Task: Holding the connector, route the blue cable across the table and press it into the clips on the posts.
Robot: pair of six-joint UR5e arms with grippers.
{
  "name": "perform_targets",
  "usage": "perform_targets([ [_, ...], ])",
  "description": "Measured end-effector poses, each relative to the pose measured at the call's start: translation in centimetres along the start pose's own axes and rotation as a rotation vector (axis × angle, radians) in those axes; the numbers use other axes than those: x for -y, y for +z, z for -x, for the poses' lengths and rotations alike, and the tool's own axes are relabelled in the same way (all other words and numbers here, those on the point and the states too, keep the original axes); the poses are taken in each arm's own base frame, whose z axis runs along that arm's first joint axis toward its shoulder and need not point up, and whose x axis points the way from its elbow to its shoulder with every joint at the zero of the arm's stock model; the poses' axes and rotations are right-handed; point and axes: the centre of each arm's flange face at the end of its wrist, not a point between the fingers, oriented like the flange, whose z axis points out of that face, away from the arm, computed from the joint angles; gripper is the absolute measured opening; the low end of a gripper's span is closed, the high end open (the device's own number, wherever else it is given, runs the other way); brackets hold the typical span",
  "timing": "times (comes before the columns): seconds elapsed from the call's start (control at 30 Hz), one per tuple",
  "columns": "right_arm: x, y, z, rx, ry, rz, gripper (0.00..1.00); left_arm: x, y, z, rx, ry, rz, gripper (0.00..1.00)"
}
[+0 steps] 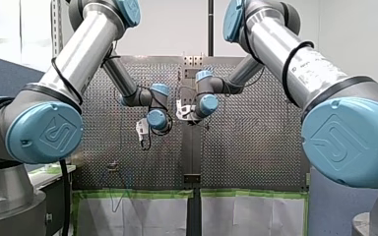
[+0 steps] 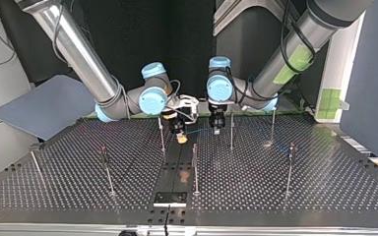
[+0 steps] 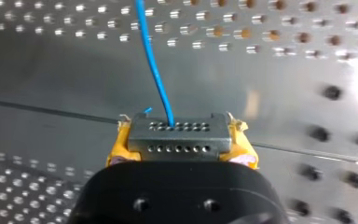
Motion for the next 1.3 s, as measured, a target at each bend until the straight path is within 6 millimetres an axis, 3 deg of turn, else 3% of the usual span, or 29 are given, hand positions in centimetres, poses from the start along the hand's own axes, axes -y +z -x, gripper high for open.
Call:
perform_targets([
  [0.27, 0.1, -2.3, -4.0, -0.023, 0.024, 0.001, 0.00, 0.2, -2.1, 0.7, -0.047, 0.033, -0.001, 0.00],
  [0.57, -0.7, -5.5, -6.1, -0.030, 0.055, 0.020, 0.00, 0.5, -4.9, 3.1, -0.038, 0.039, -0.018, 0.00],
  [0.7, -0.6, -7.1, -6.8, -0.031, 0.059, 0.019, 0.00, 0.9, -5.8, 4.8, -0.016, 0.032, -0.035, 0.00],
  [1.3, -0.6, -13.9, -14.2, -0.102, 0.021, 0.022, 0.00, 2.6, -10.2, 13.0, 0.061, 0.018, -0.073, 0.00],
])
